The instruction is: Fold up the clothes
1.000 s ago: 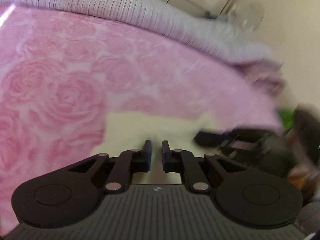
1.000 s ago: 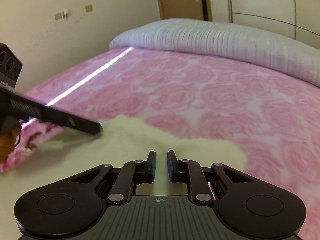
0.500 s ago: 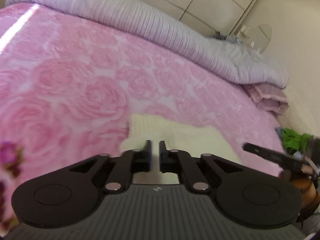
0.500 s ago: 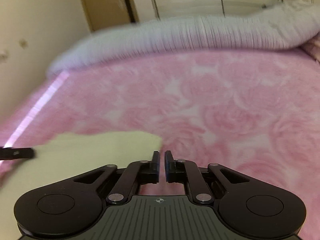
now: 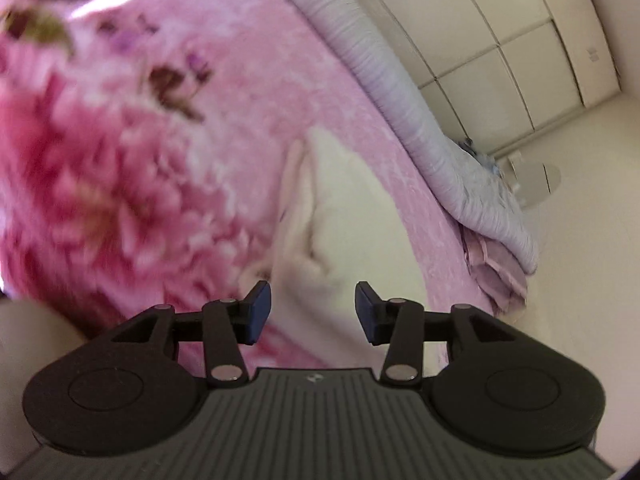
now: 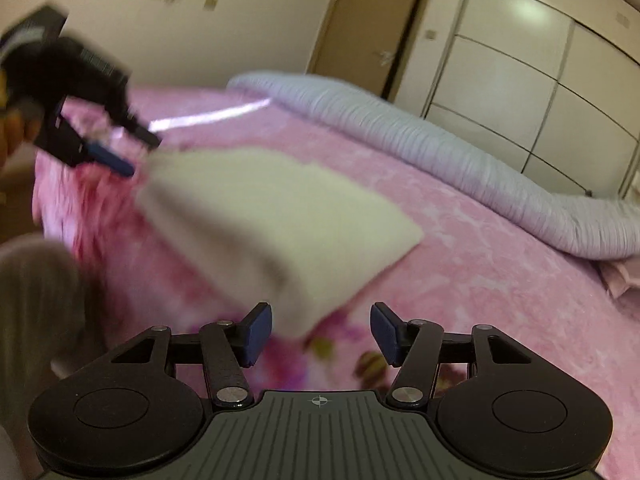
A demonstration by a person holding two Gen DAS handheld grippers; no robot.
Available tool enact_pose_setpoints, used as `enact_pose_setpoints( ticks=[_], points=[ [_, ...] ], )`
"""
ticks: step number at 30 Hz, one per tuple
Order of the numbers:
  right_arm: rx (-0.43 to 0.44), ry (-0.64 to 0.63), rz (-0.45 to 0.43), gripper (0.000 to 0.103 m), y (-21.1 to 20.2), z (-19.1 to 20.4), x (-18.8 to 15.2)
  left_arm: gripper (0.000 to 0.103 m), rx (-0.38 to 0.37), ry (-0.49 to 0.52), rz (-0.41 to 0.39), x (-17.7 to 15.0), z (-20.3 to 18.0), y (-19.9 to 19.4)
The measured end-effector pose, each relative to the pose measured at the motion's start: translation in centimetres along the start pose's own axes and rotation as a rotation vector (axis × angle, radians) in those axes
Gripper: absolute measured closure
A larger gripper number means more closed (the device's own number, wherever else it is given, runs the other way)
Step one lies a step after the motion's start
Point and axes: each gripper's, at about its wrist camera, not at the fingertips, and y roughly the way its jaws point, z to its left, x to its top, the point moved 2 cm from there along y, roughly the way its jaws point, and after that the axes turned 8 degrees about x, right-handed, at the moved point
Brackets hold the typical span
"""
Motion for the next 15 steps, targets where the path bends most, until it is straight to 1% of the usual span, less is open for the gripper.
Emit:
enact_pose_setpoints(
  ticks=[2,4,6,8,10,11,12,13,14,15],
  points=[
    [-0.029,-0.057,0.025,0.046,1.0,1.6,-0.1,0.061,-0.001,-0.020,-0.026,-0.1,0.1,0.3],
    [-0.071,-0.073,0.024,0.046,1.7,2.5,0.2,0.060,-0.001,-0.050,-0.025,0.0,0.2,1.0],
    [-0.113,-0.078,0.026,0.046,2.4,3.0,0.5,0.060,0.008,-0.076,-0.028,-0.1,0.5,1.5],
    [-0.134,-0.090,0.025,0.046,3.3,3.1,0.7,0.060,0.010,-0.078,-0.051,-0.3,0.6,1.7],
    [-0.160,-0.102,0.032,0.048,4.0,3.0,0.8,0.064,0.005,-0.076,-0.072,-0.4,0.6,2.0],
    [-0.170,-0.108,0.038,0.059,4.4,2.9,0.8,0.067,0.005,-0.072,-0.076,-0.6,0.7,2.1],
    [-0.164,-0.116,0.040,0.066,4.7,2.8,0.8,0.075,0.005,-0.063,-0.081,-0.7,0.8,2.3],
    [-0.149,-0.122,0.038,0.076,4.9,2.8,0.9,0.081,0.006,-0.051,-0.088,-0.8,0.8,2.3],
    [-0.135,-0.126,0.032,0.087,5.0,2.8,0.9,0.083,0.008,-0.038,-0.095,-0.9,0.8,2.3],
    [-0.154,-0.147,0.037,0.088,5.1,3.0,0.8,0.086,0.013,-0.016,-0.107,-1.1,0.7,2.1]
  ],
)
